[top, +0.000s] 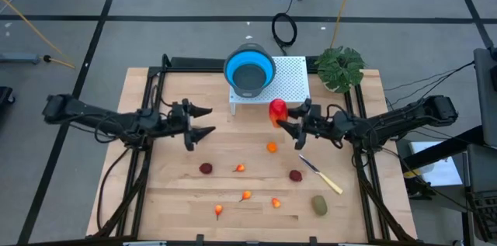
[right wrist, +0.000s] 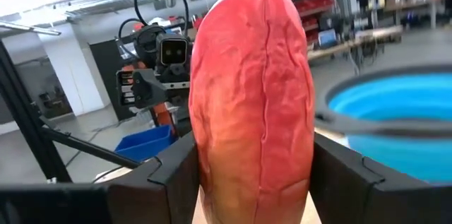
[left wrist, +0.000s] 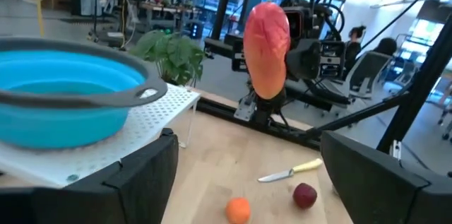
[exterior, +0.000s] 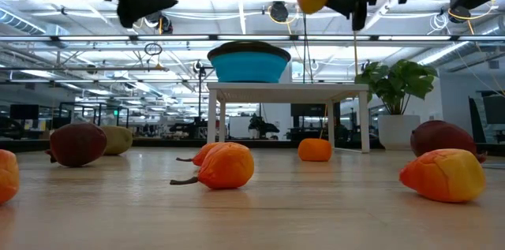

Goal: Pick & Place Fruit
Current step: Put the mango into the blue strainer bowl on the shelf

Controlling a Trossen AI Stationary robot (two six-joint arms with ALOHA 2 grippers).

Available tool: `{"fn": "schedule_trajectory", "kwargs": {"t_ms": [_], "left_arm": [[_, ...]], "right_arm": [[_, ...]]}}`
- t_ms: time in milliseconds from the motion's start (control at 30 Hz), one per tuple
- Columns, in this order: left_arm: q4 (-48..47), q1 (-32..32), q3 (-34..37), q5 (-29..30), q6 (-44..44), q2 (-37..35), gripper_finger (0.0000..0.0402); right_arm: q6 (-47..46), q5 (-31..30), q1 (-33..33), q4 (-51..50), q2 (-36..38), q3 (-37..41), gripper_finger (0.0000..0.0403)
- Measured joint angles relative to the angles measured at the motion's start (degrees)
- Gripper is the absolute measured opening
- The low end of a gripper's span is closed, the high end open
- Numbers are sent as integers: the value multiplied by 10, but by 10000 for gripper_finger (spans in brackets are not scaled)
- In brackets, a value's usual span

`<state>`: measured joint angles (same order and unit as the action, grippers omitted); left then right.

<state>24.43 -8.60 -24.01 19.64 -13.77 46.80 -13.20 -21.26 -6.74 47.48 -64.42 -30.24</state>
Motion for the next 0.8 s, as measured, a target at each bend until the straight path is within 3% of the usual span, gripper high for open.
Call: {"fn": "schedule_trajectory", "kwargs": {"t_ms": [400, 800], "left_arm": [[-6, 2, -176, 0, 93, 180, 345], [-8, 32, -284, -28, 92, 292, 347]], "right_arm": [[78, 3, 0, 19, 0, 0, 207], [98, 5, 0, 21, 0, 0, 208]]}}
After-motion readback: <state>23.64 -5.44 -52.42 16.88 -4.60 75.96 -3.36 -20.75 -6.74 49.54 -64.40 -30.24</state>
